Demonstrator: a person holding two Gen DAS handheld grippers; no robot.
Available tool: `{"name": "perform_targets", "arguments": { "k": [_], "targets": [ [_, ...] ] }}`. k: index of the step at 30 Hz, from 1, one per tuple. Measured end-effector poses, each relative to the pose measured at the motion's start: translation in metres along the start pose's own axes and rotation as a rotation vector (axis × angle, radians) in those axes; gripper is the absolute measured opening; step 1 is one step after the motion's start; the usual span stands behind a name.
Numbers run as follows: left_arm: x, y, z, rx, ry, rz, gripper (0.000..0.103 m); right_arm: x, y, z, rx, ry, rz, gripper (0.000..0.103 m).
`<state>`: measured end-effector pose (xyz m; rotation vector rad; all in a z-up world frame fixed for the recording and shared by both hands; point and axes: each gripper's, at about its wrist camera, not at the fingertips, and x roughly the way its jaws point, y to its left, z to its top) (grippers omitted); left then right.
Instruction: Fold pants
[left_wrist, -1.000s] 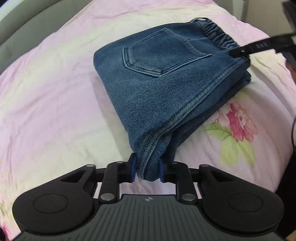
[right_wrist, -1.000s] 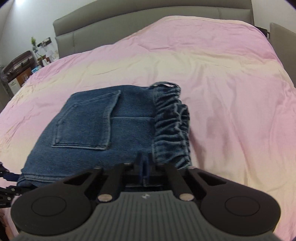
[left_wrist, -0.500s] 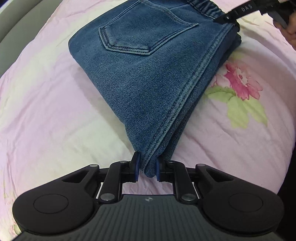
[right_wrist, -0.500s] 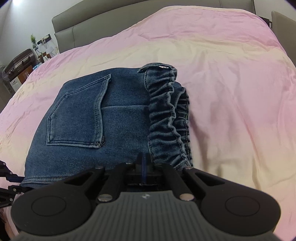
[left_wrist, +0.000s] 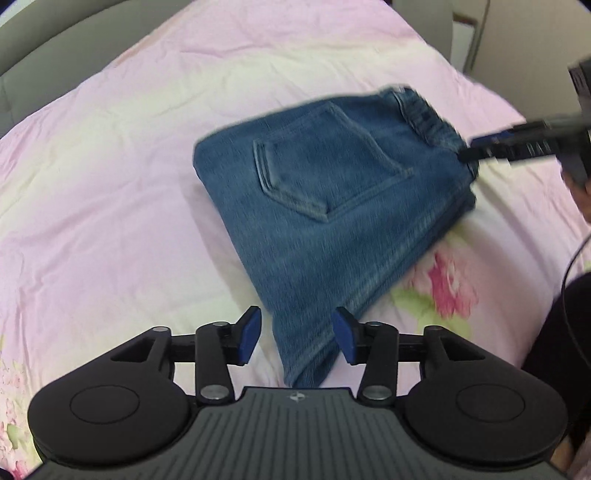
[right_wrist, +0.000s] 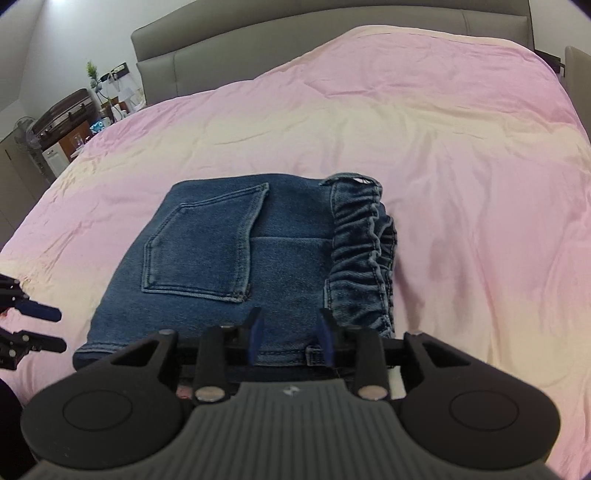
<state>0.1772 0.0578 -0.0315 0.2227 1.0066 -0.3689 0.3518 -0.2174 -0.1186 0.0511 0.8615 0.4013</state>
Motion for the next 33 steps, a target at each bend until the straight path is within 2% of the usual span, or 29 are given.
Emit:
{"name": "perform_targets", "arguments": {
  "k": [1,5,13,20,22,28,33],
  "targets": [
    [0.004,0.001,0.007,-0.018,-0.014,0.014,0.058,-0.002,0.000,0.002,-0.017,-0.006,-0.020,0.061],
    [0.019,0.019,0.033,-0.090,-0.034,0.028,0.059,0.001,-0.022,0.017,0.007,0.020,-0.060,0.064],
    [0.056,0.058,0.056,-0.228,-0.025,-0.010,0.068,0.040,-0.070,0.041,0.178,0.157,0.005,0.076],
    [0.095,0.101,0.052,-0.494,0.000,-0.140,0.069,0.084,-0.111,0.041,0.359,0.272,0.120,0.076],
    [0.105,0.110,0.047,-0.547,0.000,-0.186,0.074,0.094,-0.119,0.037,0.395,0.292,0.147,0.076],
    [0.128,0.128,0.031,-0.669,0.007,-0.305,0.077,0.114,-0.147,0.022,0.530,0.315,0.274,0.075],
    [0.144,0.136,0.019,-0.754,0.014,-0.383,0.076,0.121,-0.159,0.007,0.588,0.290,0.341,0.071]
  ]
}}
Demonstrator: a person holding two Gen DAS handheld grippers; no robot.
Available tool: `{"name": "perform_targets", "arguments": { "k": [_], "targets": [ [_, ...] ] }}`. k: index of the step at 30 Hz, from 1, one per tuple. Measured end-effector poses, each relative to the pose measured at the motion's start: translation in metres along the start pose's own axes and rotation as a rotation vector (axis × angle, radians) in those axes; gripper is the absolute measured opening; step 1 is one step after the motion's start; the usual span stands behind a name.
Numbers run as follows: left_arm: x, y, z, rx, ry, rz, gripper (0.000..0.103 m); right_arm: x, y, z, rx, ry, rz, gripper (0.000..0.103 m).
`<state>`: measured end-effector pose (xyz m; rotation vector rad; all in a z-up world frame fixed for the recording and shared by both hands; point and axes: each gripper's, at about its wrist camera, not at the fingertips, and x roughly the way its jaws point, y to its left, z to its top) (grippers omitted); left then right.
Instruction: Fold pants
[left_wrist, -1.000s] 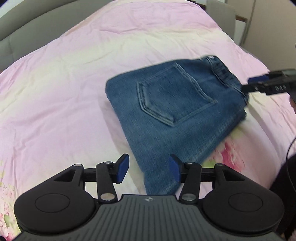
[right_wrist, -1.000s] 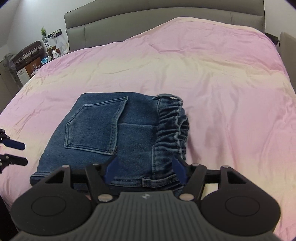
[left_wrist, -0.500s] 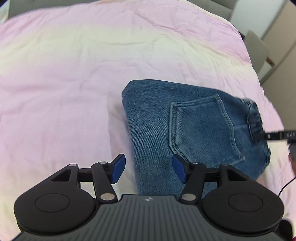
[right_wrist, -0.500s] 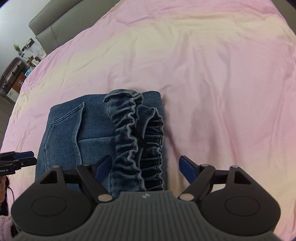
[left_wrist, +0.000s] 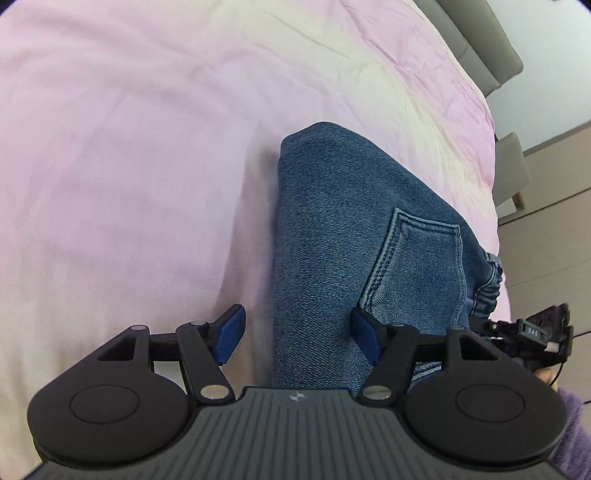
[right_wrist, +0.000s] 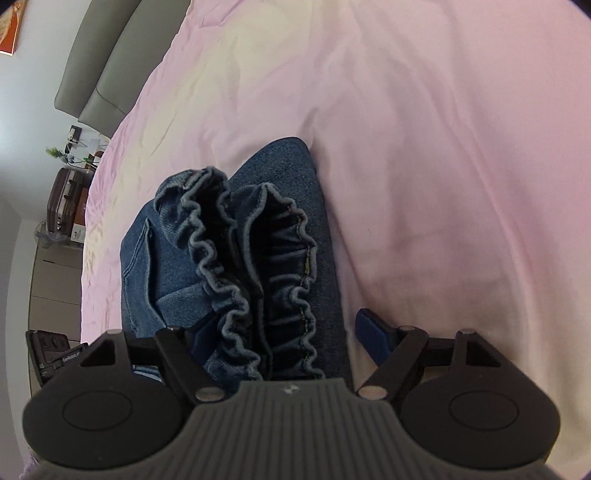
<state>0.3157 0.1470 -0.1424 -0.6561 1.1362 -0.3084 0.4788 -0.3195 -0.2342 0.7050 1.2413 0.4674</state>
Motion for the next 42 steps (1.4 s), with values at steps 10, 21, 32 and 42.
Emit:
{"name": "perform_targets", "arguments": {
  "k": [10,21,32,42],
  "targets": [
    [-0.005,-0.027,-0.012,-0.050,-0.066,0.058,0.038,-0.014,0.047,-0.013,-0.116,-0.046,-0.124,0.049],
    [-0.053,-0.053,-0.039,-0.015,-0.115,0.072,0.028,-0.059,0.118,-0.045,-0.206,-0.065,-0.243,0.043],
    [-0.122,-0.024,-0.050,-0.032,-0.205,0.080,0.028,-0.062,0.199,-0.101,-0.264,-0.042,-0.214,0.041],
    [-0.209,0.014,-0.022,0.073,-0.248,0.213,0.028,0.013,0.288,-0.133,-0.258,-0.042,-0.049,0.041]
  ]
}}
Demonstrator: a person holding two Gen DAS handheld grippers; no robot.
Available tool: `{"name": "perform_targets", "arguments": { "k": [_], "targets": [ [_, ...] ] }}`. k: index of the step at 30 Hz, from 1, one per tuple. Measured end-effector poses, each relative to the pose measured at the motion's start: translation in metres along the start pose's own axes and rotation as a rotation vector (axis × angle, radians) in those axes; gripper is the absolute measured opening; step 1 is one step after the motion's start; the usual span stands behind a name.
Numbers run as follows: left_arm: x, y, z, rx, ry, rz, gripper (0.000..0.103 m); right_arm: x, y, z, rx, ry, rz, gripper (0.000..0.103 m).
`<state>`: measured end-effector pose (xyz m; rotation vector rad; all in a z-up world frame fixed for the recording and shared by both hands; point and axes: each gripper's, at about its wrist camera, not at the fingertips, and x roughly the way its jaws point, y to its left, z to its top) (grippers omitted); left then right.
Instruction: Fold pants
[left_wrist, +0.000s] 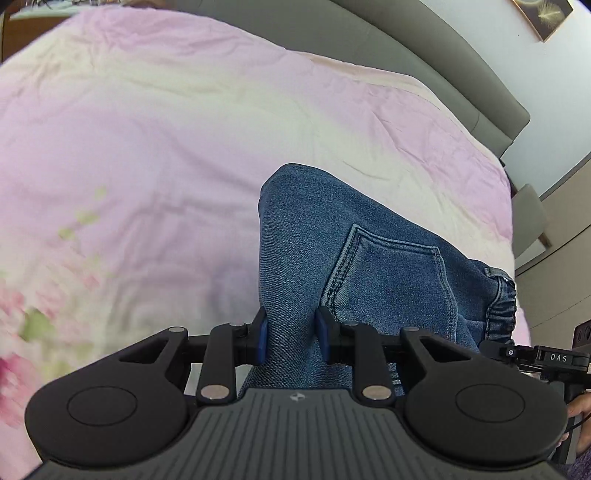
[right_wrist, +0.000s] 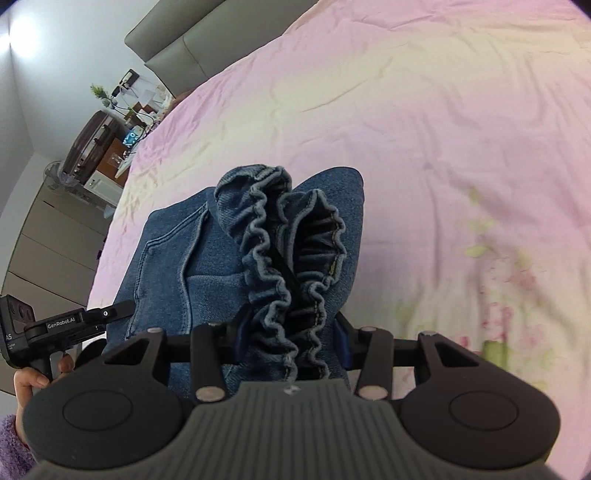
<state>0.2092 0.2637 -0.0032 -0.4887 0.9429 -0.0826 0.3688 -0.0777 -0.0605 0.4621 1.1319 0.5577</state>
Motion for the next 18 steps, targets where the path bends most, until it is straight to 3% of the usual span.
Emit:
{"name": "perform_targets", "arguments": {
  "k": [9,18],
  "targets": [
    [0.006,0.065,0.020,0.024,0.034,0.046,0.028,0.087,0.048,-0.015,0.045,0.029,0.066,0.041],
    [0.057,0.099,0.009,0.017,0.085,0.028,0.029,0.148,0.038,-0.019,0.032,0.095,0.031,0.041]
  ]
}}
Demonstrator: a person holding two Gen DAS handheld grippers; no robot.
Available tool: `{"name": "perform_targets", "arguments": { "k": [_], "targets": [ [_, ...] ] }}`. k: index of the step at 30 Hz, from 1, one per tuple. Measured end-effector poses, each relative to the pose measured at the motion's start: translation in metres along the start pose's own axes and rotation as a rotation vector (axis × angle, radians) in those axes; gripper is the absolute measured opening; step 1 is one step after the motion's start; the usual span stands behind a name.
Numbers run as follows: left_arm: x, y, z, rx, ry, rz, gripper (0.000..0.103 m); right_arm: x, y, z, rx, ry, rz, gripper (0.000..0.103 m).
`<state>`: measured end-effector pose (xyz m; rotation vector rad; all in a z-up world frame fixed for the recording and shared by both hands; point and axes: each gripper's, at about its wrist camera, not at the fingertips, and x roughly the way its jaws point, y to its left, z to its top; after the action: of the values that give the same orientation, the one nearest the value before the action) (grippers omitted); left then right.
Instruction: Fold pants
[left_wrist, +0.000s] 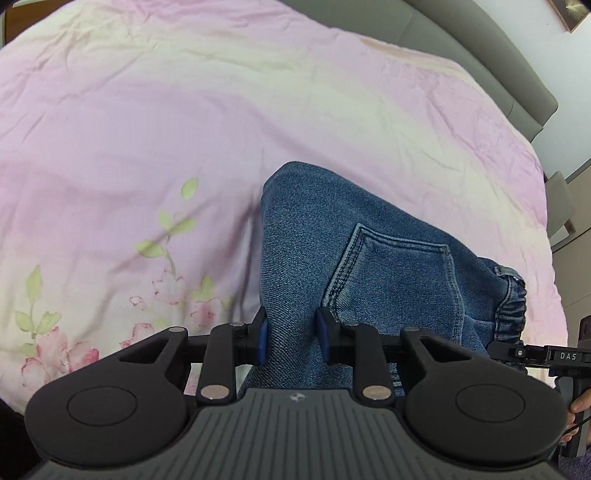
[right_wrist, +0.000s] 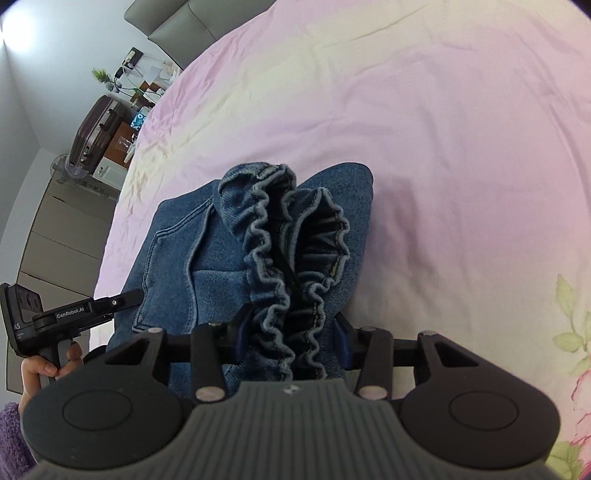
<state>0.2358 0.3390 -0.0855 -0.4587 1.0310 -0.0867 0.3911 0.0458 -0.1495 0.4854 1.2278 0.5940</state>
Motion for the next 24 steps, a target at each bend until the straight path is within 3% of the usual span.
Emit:
{"name": "perform_targets", "arguments": {
  "k": [5,11,13,18,22,24],
  "targets": [
    [0.016,-0.005,-0.010,0.083,0.013,0.025,0.031,0.029,-0.006,-0.004,-0.008,0.040,-0.035,0.044],
    [0.020,-0.015,-0.013,0.054,-0.002,0.038,0.038,0.044,-0.012,-0.004,-0.010,0.040,-0.049,0.053],
    [0.015,-0.021,-0.015,0.065,-0.018,0.070,0.045,0.038,-0.007,-0.006,-0.070,0.025,-0.074,0.059],
    [-0.006,-0.055,-0.030,0.164,-0.076,0.202,0.049,0.011,0.025,-0.009,-0.251,-0.051,-0.171,0.067],
    [-0.026,-0.080,-0.044,0.217,-0.088,0.205,0.049,-0.022,0.052,-0.016,-0.423,-0.182,-0.253,0.063],
    [-0.034,-0.087,-0.050,0.246,-0.067,0.198,0.049,-0.033,0.063,-0.021,-0.508,-0.233,-0.238,0.046]
  ]
}}
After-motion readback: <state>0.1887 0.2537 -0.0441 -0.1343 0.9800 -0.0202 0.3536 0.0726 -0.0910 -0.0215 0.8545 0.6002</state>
